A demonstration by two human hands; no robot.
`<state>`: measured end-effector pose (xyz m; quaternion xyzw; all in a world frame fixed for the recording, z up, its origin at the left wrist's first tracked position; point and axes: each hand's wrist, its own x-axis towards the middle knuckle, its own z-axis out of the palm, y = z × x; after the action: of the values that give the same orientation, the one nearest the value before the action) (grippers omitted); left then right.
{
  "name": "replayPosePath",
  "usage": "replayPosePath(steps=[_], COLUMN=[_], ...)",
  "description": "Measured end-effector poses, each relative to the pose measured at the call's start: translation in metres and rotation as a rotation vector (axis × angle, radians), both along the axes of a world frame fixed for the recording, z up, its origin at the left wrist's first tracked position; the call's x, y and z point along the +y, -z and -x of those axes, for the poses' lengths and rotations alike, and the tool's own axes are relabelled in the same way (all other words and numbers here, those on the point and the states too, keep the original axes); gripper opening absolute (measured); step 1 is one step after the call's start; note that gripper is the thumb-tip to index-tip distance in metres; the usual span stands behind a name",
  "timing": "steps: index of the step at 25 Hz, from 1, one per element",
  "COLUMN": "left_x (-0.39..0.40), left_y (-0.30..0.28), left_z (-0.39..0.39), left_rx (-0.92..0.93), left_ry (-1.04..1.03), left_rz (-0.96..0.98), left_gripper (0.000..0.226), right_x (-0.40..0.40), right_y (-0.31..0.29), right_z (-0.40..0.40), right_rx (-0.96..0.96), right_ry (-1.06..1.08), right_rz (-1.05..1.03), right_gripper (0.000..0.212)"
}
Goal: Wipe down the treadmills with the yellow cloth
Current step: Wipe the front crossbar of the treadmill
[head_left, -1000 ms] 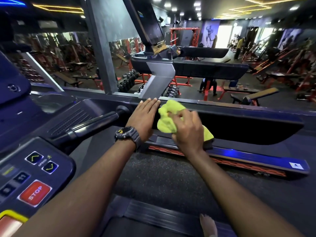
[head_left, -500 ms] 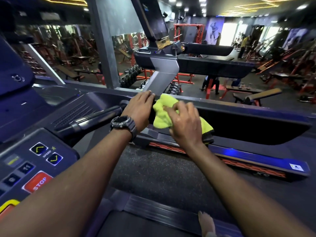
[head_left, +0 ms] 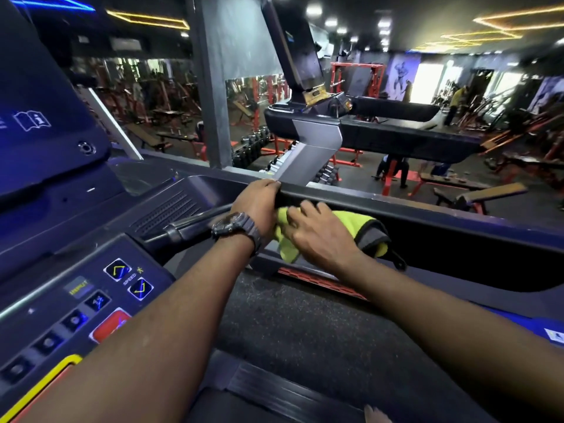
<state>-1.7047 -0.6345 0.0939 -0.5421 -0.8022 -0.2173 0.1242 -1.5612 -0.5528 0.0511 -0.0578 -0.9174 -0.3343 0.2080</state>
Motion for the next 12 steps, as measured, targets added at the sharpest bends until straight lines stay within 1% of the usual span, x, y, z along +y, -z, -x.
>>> replayPosePath(steps=[1,2,4,5,8,9,11,12], left_x=[-0.001,-0.002,-0.001,-0.001,0.0,-0.001,-0.004,-0.005], left_y=[-0.002,-0.003,-0.003,-0.003,-0.003,-0.003,-0.004,-0.005], left_z=[0.0,0.001,0.004,0.005,0.009,0.008,0.004,0.004], left_rx=[-0.044,-0.094,-0.188,-0.219,-0.298,-0.299,-0.284,-0.296], left_ry=[-0.035,-0.077,-0.138,-0.144,-0.142,-0.139,-0.136,-0.132], left_rz=[-0.036,-0.063,-0.078,-0.079,-0.115,-0.12,-0.096,-0.086], left_gripper=[0.042,0.045,0.055,0.057,0.052,0.054,0.059,0.059], right_x=[-0.002,-0.005,-0.009,-0.008,-0.008,-0.011,-0.015,-0.012], right_y=[-0.005,-0.006,-0.001,-0.004,-0.02,-0.017,-0.007,-0.01], right_z=[0.005,0.009,0.016,0.02,0.032,0.033,0.029,0.029], right_rx=[0.049,0.018,-0.169,-0.203,-0.073,-0.091,-0.236,-0.239], right_ry=[0.006,0.0,-0.067,-0.065,0.006,-0.006,-0.071,-0.071], right_rz=[0.013,-0.018,-0.116,-0.123,0.004,-0.032,-0.191,-0.188], right_gripper=[0.012,0.013,0.016,0.015,0.011,0.012,0.015,0.014])
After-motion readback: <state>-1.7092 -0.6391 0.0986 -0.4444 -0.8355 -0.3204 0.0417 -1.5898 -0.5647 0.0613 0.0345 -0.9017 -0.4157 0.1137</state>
